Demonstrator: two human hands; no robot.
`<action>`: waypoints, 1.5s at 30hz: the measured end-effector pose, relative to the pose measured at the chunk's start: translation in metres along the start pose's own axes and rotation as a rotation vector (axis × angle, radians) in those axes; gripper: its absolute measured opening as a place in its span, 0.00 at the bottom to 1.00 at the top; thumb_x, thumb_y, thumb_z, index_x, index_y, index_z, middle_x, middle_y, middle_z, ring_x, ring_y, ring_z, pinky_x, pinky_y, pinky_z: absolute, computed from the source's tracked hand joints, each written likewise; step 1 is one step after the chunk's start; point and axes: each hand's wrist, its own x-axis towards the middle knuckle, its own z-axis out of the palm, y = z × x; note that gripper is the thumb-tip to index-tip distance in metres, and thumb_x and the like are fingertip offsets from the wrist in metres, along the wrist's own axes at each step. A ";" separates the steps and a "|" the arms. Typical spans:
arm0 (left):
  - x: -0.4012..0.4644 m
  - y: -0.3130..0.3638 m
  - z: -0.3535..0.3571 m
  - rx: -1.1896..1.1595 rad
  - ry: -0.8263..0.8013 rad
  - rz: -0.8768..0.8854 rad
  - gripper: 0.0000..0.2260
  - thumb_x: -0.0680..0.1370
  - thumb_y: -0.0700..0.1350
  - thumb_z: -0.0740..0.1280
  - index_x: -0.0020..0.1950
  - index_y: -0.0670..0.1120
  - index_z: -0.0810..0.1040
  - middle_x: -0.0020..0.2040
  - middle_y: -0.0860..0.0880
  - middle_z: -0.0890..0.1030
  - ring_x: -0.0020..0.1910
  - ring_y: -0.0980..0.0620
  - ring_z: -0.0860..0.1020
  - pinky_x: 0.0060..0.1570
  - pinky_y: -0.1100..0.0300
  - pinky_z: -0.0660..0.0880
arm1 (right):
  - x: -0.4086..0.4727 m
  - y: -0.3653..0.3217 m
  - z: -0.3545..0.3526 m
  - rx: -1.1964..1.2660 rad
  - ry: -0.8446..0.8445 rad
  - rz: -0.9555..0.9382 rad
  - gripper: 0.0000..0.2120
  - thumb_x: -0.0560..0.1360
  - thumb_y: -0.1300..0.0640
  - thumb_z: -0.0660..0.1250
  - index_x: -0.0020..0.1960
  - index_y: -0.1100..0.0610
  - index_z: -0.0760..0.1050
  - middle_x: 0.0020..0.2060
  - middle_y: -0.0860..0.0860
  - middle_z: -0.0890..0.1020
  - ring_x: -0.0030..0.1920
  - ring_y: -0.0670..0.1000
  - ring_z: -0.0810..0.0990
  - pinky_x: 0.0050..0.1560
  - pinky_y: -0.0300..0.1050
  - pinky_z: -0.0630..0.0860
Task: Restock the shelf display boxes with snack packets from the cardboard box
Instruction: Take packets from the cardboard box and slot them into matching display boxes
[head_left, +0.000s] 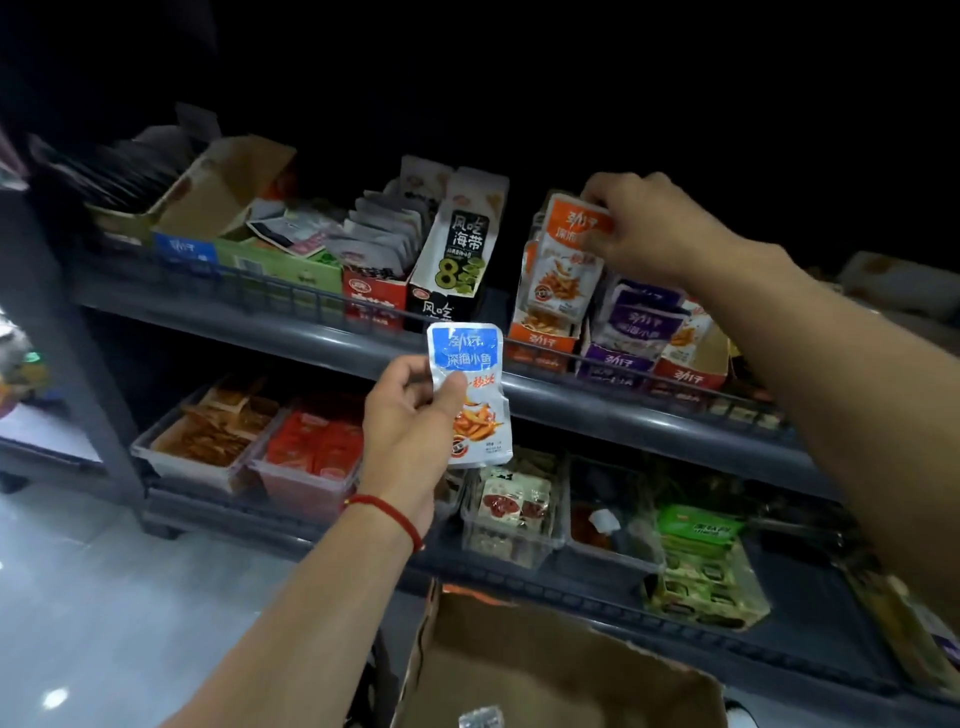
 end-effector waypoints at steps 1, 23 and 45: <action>0.001 0.001 -0.001 -0.007 0.004 -0.010 0.05 0.80 0.39 0.68 0.56 0.43 0.76 0.49 0.48 0.86 0.45 0.51 0.86 0.43 0.52 0.83 | 0.004 -0.001 0.004 -0.001 -0.023 0.002 0.16 0.81 0.53 0.68 0.67 0.56 0.73 0.60 0.59 0.80 0.57 0.60 0.79 0.56 0.59 0.78; -0.046 -0.007 0.032 0.064 -0.412 0.071 0.11 0.78 0.41 0.71 0.59 0.48 0.76 0.50 0.46 0.87 0.50 0.48 0.86 0.51 0.50 0.82 | -0.119 -0.007 -0.013 0.346 -0.242 -0.180 0.12 0.77 0.49 0.72 0.59 0.50 0.79 0.47 0.40 0.81 0.43 0.37 0.78 0.42 0.33 0.73; -0.072 -0.056 0.107 0.430 -0.539 -0.089 0.13 0.77 0.39 0.72 0.60 0.49 0.79 0.49 0.49 0.86 0.47 0.52 0.85 0.43 0.59 0.84 | -0.203 0.222 -0.081 0.213 0.145 0.291 0.09 0.79 0.56 0.69 0.59 0.53 0.76 0.46 0.49 0.79 0.44 0.49 0.79 0.48 0.49 0.77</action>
